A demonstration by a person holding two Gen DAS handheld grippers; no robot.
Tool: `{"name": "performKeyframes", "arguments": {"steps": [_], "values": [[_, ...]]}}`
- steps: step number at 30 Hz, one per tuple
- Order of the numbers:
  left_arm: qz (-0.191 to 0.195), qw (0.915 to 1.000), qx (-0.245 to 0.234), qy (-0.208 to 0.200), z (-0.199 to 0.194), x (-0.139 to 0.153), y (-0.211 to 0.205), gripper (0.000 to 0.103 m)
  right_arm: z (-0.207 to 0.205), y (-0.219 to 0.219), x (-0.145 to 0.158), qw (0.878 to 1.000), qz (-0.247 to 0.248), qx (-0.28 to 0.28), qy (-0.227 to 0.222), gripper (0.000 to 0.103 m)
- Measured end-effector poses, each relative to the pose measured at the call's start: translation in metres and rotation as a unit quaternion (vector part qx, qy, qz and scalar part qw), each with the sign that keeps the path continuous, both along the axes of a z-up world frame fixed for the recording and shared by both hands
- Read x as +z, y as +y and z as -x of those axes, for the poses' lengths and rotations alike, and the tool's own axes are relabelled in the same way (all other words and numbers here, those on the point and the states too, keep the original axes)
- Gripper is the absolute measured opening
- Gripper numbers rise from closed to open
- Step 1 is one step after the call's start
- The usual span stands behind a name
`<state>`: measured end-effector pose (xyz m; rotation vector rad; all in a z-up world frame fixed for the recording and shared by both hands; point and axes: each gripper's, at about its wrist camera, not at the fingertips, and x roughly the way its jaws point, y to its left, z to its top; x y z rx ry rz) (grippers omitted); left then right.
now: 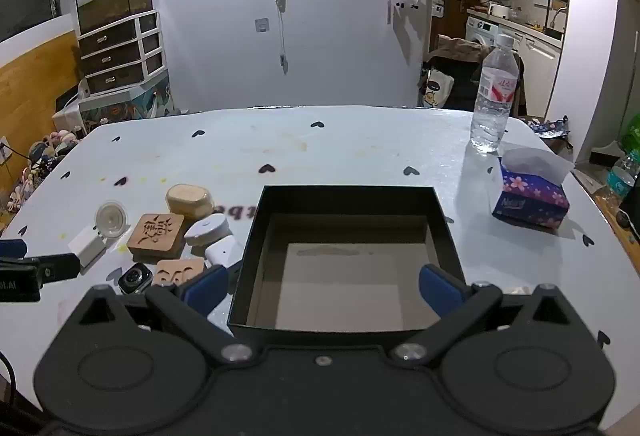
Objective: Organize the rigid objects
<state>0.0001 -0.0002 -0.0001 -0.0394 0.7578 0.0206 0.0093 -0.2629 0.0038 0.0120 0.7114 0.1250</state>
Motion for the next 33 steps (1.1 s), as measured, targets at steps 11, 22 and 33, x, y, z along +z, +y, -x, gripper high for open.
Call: {"name": "performKeyframes", "arguments": {"steps": [11,22,33], "values": [[0.001,1.0000,0.002,-0.002,-0.0007,-0.0020,0.0029,0.103,-0.0040,-0.0013,0.0000,1.000,0.001,0.001,-0.001,0.103],[0.000,1.0000,0.002,0.000,-0.0027,-0.0037,0.0011,0.103,-0.0067,-0.0009,-0.0020,1.000,0.001,0.001,-0.001,0.103],[-0.001,1.0000,0.002,0.001,-0.0027,-0.0031,0.0008,0.103,-0.0078,-0.0014,-0.0024,1.000,0.000,0.002,-0.001,0.103]]}}
